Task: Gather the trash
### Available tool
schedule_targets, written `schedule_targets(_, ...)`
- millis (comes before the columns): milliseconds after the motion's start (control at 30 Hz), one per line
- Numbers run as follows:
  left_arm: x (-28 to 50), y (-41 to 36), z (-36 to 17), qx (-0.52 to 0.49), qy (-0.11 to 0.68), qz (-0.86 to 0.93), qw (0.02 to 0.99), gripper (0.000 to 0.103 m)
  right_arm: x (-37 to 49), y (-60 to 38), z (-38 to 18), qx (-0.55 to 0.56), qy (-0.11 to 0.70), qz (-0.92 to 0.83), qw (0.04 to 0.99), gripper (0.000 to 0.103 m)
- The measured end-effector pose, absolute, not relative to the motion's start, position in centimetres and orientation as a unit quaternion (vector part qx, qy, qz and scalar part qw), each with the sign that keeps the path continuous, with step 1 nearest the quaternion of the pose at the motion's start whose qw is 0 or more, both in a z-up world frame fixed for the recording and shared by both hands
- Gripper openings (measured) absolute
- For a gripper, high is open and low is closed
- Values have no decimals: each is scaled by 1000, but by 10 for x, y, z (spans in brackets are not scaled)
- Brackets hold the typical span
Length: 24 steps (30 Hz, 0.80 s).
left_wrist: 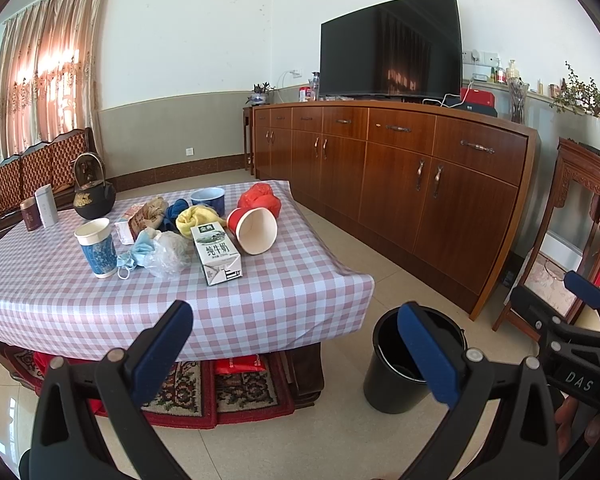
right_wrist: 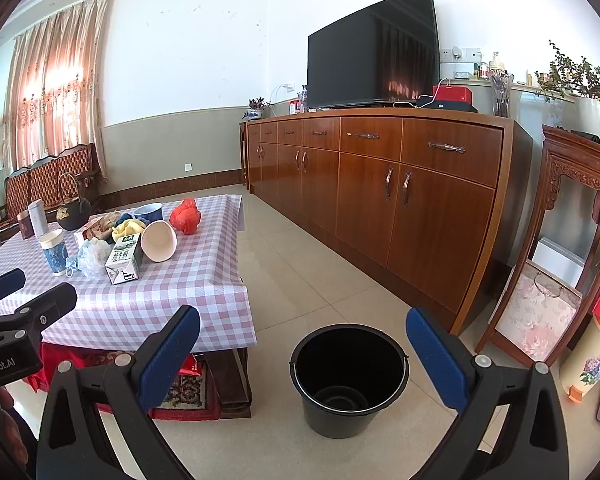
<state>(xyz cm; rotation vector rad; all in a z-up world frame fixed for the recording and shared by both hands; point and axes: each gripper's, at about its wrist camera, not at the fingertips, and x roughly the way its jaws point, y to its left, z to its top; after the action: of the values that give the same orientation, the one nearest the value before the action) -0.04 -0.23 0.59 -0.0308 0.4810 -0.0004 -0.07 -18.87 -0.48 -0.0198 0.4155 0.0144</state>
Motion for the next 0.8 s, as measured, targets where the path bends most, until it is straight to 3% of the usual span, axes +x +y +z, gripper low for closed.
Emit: schedule_targets(800,1,-2,5,-17,240,-1,971,103,1,-186,-6,-10,209,8,978,103)
